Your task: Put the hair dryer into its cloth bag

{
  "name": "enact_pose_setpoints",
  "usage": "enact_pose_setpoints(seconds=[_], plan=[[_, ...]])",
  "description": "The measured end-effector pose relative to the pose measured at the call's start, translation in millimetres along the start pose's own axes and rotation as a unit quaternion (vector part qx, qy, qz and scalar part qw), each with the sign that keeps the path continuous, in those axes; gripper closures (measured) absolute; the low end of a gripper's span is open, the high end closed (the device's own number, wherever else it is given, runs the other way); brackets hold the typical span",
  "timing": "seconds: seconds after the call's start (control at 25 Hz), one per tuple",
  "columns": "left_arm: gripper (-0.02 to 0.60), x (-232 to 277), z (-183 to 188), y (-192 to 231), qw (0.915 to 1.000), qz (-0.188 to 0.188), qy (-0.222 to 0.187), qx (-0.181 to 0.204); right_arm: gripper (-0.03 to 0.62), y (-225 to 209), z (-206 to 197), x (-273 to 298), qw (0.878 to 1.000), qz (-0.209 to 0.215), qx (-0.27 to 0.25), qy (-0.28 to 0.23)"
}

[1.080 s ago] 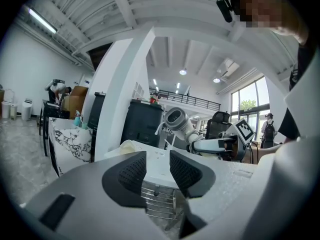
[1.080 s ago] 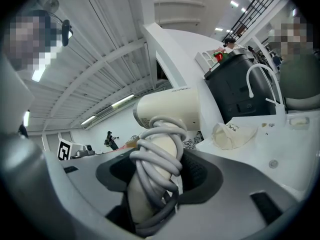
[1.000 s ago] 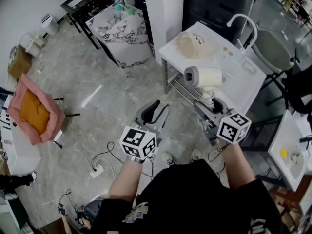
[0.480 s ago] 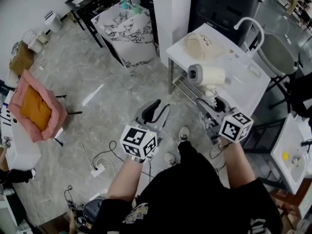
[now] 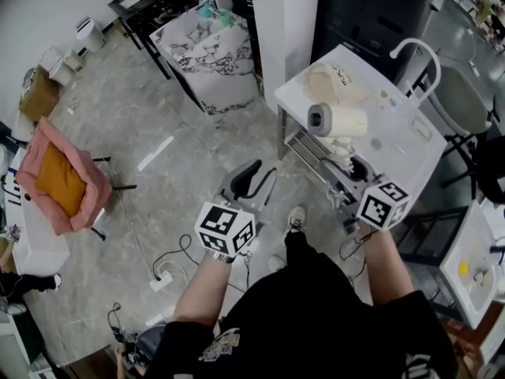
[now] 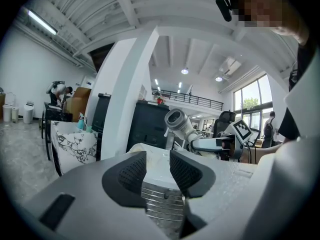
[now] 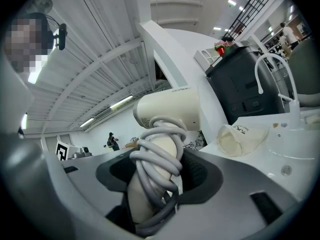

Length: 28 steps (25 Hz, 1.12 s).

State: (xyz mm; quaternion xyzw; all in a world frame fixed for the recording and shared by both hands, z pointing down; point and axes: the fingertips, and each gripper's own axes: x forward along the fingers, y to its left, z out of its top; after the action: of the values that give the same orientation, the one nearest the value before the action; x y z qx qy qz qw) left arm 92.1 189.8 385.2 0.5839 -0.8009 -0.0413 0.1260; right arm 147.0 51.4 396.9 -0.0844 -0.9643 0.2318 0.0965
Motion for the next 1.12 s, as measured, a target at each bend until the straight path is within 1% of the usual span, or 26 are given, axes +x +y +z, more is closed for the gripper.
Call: enact_pose_setpoints(seconds=[0.2,0.64,0.8,1.12], plan=[[0.448,44,7,28,0.9999,-0.003,0.009,-0.006,0.354,-37,20,31,1.000,-0.007,0.006,0.001],[0.448,154,31,86,0.9994,-0.017,0.029,-0.005,0.353,-135,74,93,0.999,-0.035,0.034,-0.008],[0.448,191,39,97,0.9992,-0.022,0.032,-0.004,0.353,-166,93,104,0.998,-0.043,0.039,-0.015],[0.448,257,51,104,0.9983,-0.042,0.035,0.021,0.353,-214,127,106,0.997,-0.054,0.044,-0.036]])
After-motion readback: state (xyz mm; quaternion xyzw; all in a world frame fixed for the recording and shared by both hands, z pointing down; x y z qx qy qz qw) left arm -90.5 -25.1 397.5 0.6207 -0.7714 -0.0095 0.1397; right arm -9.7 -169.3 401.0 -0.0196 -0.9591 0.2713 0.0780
